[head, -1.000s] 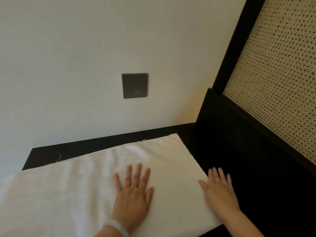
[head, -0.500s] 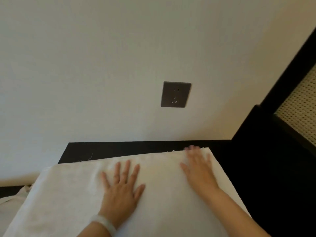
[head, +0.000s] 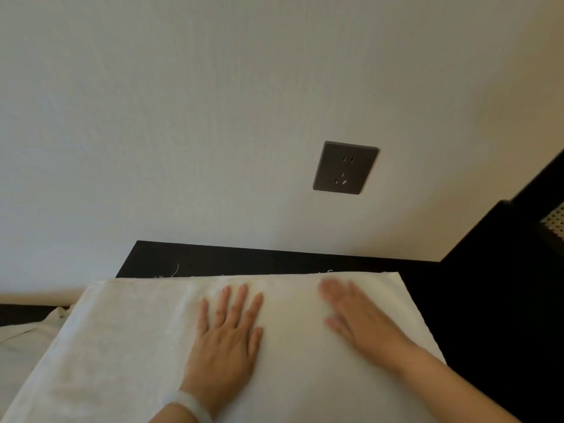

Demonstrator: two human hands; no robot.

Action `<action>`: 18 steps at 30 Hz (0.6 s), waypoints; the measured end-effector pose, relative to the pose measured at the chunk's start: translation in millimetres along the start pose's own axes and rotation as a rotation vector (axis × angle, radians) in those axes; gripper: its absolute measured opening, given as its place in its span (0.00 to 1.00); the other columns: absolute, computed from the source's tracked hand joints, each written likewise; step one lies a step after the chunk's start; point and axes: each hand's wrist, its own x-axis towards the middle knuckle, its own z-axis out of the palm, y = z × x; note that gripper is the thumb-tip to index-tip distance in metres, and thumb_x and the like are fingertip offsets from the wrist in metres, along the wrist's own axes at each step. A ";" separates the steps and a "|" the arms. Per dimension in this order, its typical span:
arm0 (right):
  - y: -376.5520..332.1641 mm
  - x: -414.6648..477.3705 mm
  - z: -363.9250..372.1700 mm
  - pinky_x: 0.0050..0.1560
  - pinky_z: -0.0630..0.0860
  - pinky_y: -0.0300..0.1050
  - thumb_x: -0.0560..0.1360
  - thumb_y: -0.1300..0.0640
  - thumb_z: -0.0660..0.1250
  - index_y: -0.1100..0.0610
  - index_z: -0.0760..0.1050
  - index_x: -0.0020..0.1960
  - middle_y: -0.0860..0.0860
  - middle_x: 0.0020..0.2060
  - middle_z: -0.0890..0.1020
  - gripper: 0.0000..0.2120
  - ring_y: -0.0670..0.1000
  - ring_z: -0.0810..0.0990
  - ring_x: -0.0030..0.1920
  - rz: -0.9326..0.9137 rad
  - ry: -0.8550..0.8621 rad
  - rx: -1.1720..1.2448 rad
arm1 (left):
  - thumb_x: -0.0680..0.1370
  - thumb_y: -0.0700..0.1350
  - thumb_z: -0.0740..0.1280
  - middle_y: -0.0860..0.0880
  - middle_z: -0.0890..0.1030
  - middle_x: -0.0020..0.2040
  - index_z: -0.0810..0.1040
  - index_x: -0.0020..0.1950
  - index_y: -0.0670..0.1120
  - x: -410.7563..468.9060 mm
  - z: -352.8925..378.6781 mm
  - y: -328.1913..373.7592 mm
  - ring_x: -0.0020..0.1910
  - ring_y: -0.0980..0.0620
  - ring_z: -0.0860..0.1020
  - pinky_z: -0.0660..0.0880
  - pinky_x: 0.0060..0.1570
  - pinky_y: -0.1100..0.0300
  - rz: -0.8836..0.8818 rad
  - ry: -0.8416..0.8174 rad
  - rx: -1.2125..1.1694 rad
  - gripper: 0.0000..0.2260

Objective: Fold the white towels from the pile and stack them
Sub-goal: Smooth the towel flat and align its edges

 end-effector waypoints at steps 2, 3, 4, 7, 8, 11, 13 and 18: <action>24.5 -12.7 -0.1 0.75 0.32 0.39 0.83 0.42 0.46 0.49 0.41 0.80 0.42 0.79 0.42 0.29 0.42 0.41 0.79 0.069 -0.007 0.014 | 0.82 0.57 0.46 0.49 0.62 0.78 0.62 0.78 0.53 -0.5 2.1 -1.2 0.77 0.43 0.60 0.53 0.70 0.39 0.009 -0.002 0.006 0.26; 43.7 -14.1 -6.7 0.76 0.34 0.41 0.84 0.44 0.48 0.51 0.42 0.81 0.46 0.80 0.44 0.29 0.44 0.42 0.79 0.263 0.016 0.006 | 0.81 0.57 0.46 0.49 0.60 0.78 0.60 0.78 0.53 -0.9 2.1 -0.8 0.77 0.43 0.58 0.52 0.71 0.39 0.012 0.002 0.005 0.26; 61.7 -14.4 -17.2 0.78 0.38 0.45 0.84 0.45 0.47 0.53 0.43 0.81 0.50 0.80 0.46 0.29 0.47 0.43 0.79 0.513 0.018 0.009 | 0.81 0.58 0.45 0.50 0.59 0.79 0.59 0.79 0.54 -1.7 2.0 0.1 0.78 0.43 0.56 0.50 0.71 0.40 0.013 0.006 0.001 0.26; 67.6 0.0 -45.3 0.78 0.44 0.54 0.84 0.44 0.44 0.59 0.47 0.80 0.55 0.80 0.51 0.30 0.54 0.47 0.80 0.802 0.034 -0.155 | 0.80 0.59 0.41 0.52 0.53 0.80 0.53 0.80 0.56 -0.7 1.9 0.1 0.79 0.45 0.50 0.47 0.74 0.41 0.000 -0.005 -0.021 0.27; 51.8 7.3 -42.3 0.79 0.42 0.53 0.85 0.45 0.46 0.59 0.48 0.80 0.55 0.80 0.51 0.29 0.54 0.48 0.80 0.669 0.114 -0.157 | 0.80 0.60 0.39 0.52 0.49 0.80 0.50 0.80 0.56 0.4 2.1 0.1 0.79 0.45 0.46 0.45 0.75 0.40 -0.001 -0.007 -0.033 0.28; -22.7 4.2 -6.7 0.74 0.29 0.42 0.83 0.43 0.48 0.50 0.43 0.81 0.44 0.79 0.42 0.29 0.48 0.40 0.80 0.186 0.105 0.025 | 0.78 0.61 0.34 0.54 0.40 0.79 0.41 0.79 0.58 1.4 2.8 -0.4 0.78 0.46 0.38 0.39 0.76 0.41 -0.003 -0.019 -0.045 0.29; -46.5 -8.8 12.6 0.74 0.28 0.41 0.82 0.39 0.42 0.43 0.37 0.79 0.38 0.76 0.36 0.29 0.42 0.34 0.77 0.054 0.015 0.010 | 0.77 0.62 0.31 0.55 0.35 0.78 0.36 0.78 0.59 0.9 1.4 -5.5 0.77 0.46 0.33 0.35 0.75 0.42 0.042 -0.047 -0.028 0.29; -12.1 -12.4 12.0 0.74 0.30 0.40 0.83 0.40 0.43 0.42 0.33 0.77 0.40 0.78 0.37 0.28 0.39 0.32 0.76 0.288 0.061 -0.018 | 0.79 0.63 0.35 0.54 0.42 0.79 0.43 0.79 0.58 6.3 -14.6 -63.1 0.79 0.49 0.43 0.40 0.76 0.45 0.080 -0.047 0.057 0.29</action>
